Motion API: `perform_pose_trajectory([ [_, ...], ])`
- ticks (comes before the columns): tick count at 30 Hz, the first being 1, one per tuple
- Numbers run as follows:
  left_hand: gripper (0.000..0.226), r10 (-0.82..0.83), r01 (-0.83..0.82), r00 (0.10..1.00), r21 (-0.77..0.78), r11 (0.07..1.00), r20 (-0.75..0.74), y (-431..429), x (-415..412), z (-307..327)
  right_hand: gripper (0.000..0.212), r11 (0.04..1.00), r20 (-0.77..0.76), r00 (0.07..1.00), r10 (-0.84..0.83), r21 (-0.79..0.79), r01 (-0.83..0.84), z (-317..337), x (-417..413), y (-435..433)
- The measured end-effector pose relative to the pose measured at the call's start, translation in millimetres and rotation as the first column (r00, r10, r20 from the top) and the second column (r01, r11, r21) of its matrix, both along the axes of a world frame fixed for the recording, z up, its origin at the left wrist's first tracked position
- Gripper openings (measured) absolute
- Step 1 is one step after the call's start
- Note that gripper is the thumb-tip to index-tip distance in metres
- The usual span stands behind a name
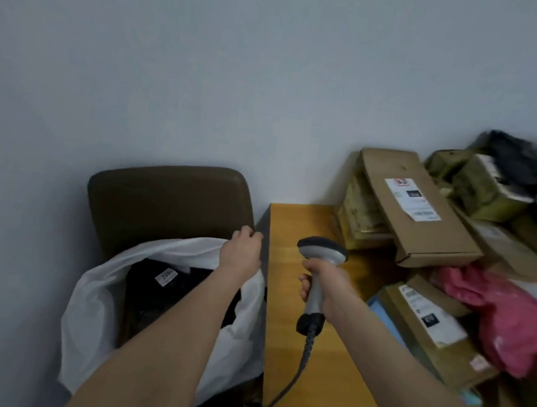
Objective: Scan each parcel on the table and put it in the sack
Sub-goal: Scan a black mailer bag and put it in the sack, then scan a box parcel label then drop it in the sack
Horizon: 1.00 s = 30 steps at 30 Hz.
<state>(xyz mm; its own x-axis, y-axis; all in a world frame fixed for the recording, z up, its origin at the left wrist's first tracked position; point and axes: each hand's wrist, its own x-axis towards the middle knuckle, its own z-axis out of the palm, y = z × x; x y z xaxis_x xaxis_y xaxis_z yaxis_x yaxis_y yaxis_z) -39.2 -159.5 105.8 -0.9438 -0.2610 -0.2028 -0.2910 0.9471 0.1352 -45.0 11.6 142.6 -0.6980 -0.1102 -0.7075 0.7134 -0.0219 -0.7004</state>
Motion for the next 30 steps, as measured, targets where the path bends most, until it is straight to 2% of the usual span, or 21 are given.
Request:
perform_pose_trajectory([
  [5,0.052,0.015,-0.015,1.0,-0.019,1.0,-0.024,92,-2,30,0.012,0.999,-0.05,0.999,0.009,0.05,-0.006,24,7,98],
  [11,0.051,0.015,-0.008,0.995,0.073,0.997,-0.1,185,-9,55,0.016,0.997,-0.105,0.994,-0.003,0.077,0.011,44,5,195],
  [14,0.052,0.056,-0.035,0.99,0.162,0.986,-0.127,216,-24,63,0.013,0.986,-0.17,0.985,-0.016,0.163,0.044,56,-3,232],
  [17,0.057,0.133,-0.094,0.986,0.328,0.94,-0.1,239,-43,66,0.011,0.97,-0.218,0.976,-0.005,0.238,0.059,61,-18,260],
  [21,0.067,0.287,-0.226,0.958,0.609,0.76,-0.003,255,-73,61,0.012,0.967,-0.291,0.956,-0.043,0.228,0.113,60,-50,279],
  [24,0.066,0.397,-0.345,0.906,0.803,0.486,0.149,259,-100,49,0.011,0.97,-0.314,0.945,-0.087,0.188,0.152,55,-78,281],
  [26,0.065,0.425,-0.417,0.864,0.858,0.3,0.271,260,-116,42,0.013,0.972,-0.307,0.947,-0.095,0.176,0.155,52,-97,280],
  [28,0.057,0.444,-0.444,0.835,0.875,0.192,0.327,258,-130,36,0.017,0.968,-0.316,0.944,-0.095,0.191,0.162,49,-114,279],
  [30,0.045,0.465,-0.442,0.817,0.889,0.123,0.342,255,-140,31,0.016,0.968,-0.325,0.941,-0.095,0.191,0.164,46,-126,278],
])
